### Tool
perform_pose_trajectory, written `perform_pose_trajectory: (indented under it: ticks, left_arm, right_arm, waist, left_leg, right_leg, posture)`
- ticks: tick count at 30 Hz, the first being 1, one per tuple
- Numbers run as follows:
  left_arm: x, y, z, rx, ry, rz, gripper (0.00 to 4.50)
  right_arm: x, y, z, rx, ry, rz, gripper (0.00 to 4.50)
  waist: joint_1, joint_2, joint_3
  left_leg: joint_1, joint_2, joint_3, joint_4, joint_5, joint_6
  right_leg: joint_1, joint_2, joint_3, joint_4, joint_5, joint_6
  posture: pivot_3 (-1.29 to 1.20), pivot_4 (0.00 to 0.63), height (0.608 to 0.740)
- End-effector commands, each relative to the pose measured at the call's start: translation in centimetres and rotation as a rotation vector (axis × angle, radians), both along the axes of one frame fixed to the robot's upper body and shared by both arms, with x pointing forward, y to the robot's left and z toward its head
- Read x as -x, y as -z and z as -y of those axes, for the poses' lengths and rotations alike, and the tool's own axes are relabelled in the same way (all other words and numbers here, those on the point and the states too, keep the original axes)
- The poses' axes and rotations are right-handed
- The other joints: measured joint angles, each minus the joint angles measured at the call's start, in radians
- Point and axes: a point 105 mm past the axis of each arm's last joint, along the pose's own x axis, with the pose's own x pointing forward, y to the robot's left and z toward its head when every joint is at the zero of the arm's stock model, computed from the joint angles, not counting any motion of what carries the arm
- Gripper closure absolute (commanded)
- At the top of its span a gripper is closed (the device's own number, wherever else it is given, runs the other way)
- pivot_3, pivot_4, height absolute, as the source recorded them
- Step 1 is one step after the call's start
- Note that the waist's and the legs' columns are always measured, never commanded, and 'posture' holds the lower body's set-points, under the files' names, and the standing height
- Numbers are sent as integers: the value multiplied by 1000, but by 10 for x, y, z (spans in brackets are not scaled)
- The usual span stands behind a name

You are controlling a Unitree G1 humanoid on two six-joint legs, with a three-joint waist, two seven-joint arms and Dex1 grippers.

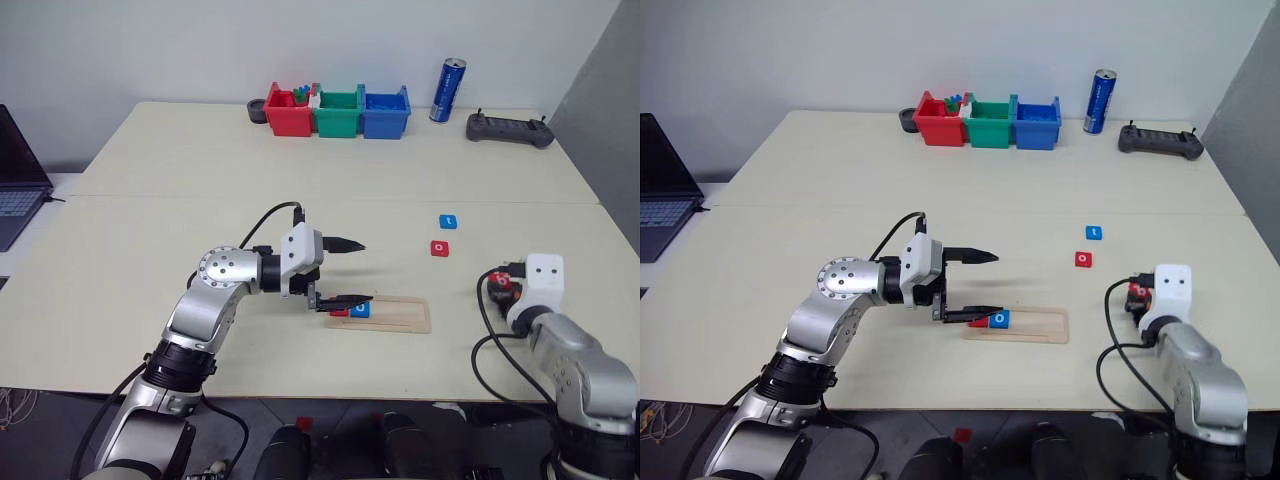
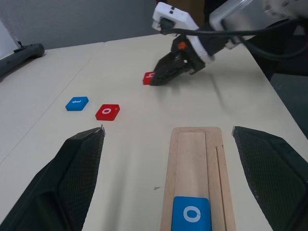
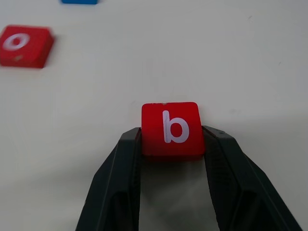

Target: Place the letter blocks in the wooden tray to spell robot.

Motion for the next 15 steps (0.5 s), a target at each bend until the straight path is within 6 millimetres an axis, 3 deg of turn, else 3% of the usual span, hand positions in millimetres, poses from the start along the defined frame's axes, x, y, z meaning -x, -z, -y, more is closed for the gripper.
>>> perform_pose_trajectory:
  ticks: [1, 9, 15]
  left_arm:
    - [5, -8, 2, 15, 12, 31, 0]
    - [2, -9, 3, 12, 16, 35, 0]
    - [1, -8, 4, 11, 16, 36, 0]
  right_arm:
    - [20, -4, -22, -37, -13, -30, 3038]
    - [38, 5, -45, -84, -31, -106, 3038]
    - [37, 1, -34, -31, -9, -92, 988]
  waist:
    - [0, 0, 0]
    - [0, 0, 0]
    - [1, 0, 0]
  left_leg:
    - [0, 0, 0, 0, 0, 0]
    - [0, 0, 0, 0, 0, 0]
    - [0, 0, 0, 0, 0, 0]
  right_leg:
    - [0, 0, 0, 0, 0, 0]
    - [0, 0, 0, -1, 0, 0]
    - [0, 0, 0, -1, 0, 0]
  posture:
    - [0, 150, 740]
    - [0, 150, 740]
    - [0, 150, 740]
